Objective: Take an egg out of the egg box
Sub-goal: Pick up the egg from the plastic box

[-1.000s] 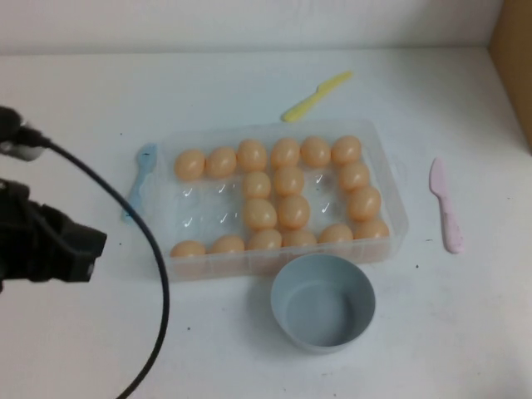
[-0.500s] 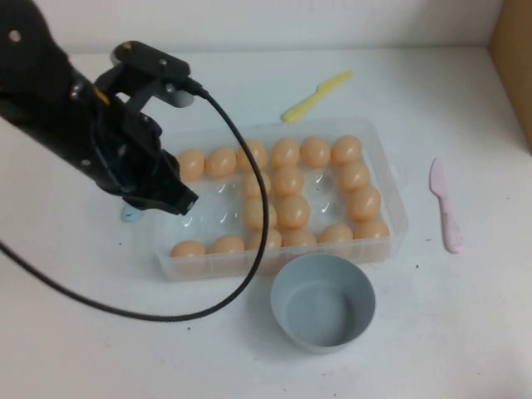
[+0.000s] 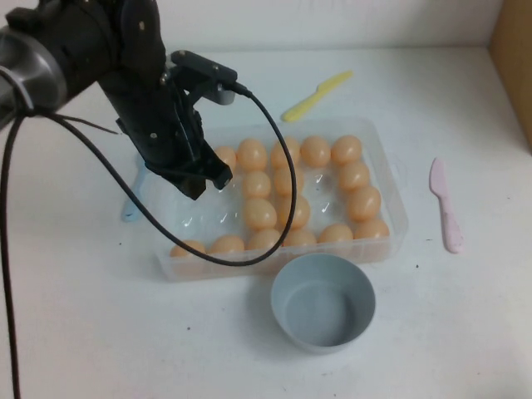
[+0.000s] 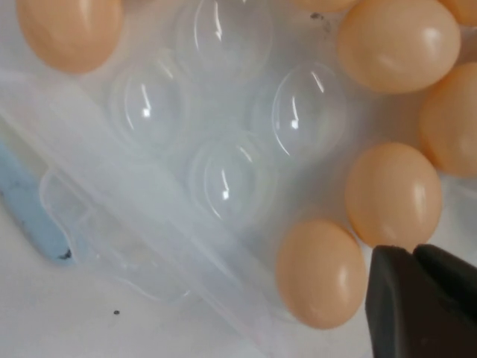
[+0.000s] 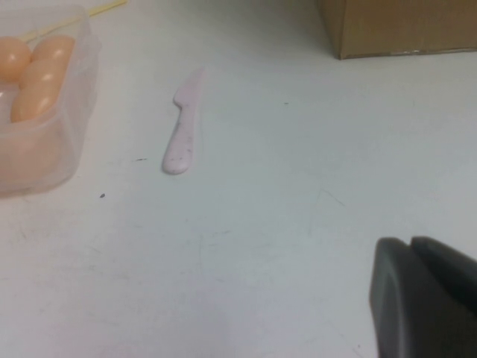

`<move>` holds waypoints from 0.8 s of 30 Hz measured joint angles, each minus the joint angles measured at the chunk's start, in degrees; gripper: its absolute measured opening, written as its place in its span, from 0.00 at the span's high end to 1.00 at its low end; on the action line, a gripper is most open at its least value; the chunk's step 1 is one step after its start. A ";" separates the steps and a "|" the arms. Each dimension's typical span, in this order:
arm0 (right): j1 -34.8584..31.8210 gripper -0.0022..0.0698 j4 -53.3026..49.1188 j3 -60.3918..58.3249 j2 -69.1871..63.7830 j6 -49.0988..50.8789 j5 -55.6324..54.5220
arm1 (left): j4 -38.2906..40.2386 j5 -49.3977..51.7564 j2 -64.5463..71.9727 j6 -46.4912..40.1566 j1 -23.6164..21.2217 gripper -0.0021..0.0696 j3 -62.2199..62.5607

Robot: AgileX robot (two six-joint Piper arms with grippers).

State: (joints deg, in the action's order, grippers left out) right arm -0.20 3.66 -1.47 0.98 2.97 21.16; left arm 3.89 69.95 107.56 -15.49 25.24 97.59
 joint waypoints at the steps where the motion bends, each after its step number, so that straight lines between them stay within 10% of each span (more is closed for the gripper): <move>1: 0.00 0.99 0.00 0.00 0.00 0.00 0.00 | -0.08 0.00 0.66 0.09 0.23 0.98 0.00; 24: 0.00 0.99 0.00 0.00 0.00 0.00 0.00 | -4.96 0.01 3.43 0.84 2.68 0.95 -5.96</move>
State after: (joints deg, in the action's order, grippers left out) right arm -0.20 3.66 -1.47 0.98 2.97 21.16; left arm -1.07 69.96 110.99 -14.65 27.92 91.63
